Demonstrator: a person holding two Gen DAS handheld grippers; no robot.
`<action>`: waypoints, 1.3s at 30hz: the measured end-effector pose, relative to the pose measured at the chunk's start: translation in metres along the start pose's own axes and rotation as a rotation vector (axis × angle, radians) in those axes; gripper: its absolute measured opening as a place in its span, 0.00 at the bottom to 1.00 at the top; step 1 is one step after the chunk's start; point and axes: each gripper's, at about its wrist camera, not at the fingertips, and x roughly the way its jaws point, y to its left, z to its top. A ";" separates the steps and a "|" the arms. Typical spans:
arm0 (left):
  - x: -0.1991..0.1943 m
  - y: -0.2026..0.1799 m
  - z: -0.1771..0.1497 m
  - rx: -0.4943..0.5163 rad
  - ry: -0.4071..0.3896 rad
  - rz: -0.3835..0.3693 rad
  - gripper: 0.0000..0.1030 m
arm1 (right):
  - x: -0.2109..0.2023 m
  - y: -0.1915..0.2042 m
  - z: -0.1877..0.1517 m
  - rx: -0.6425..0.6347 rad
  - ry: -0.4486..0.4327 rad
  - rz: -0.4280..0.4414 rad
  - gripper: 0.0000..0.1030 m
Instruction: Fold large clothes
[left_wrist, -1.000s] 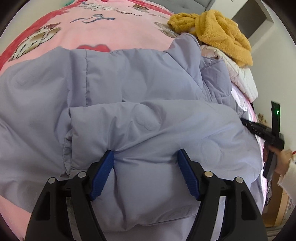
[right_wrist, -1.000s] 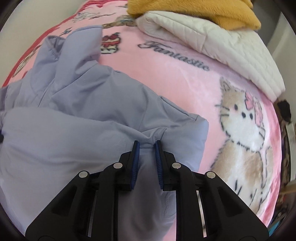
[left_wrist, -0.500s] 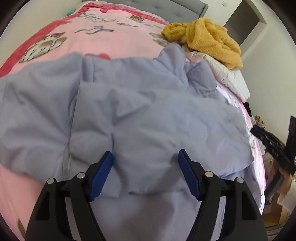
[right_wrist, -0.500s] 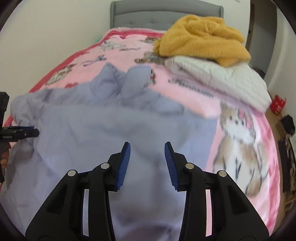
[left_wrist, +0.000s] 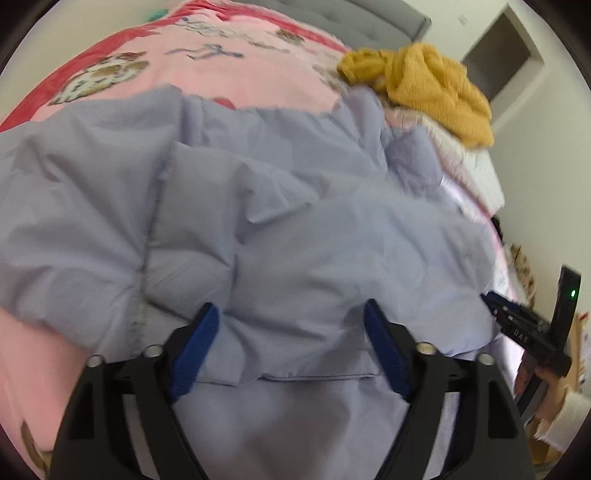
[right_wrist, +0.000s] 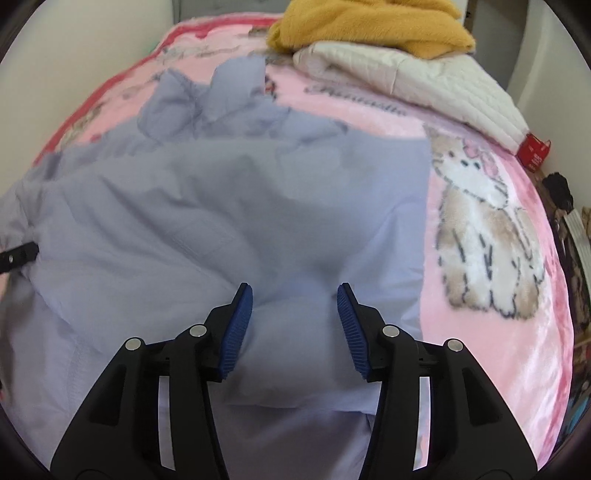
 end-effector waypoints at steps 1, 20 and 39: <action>-0.015 0.006 0.001 -0.029 -0.043 -0.011 0.91 | -0.009 0.003 0.001 0.004 -0.015 0.013 0.45; -0.158 0.331 0.011 -0.490 -0.314 0.497 0.95 | -0.089 0.140 0.041 -0.019 -0.077 0.146 0.74; -0.146 0.430 0.009 -0.908 -0.359 0.259 0.95 | -0.075 0.161 0.017 -0.086 0.020 0.121 0.74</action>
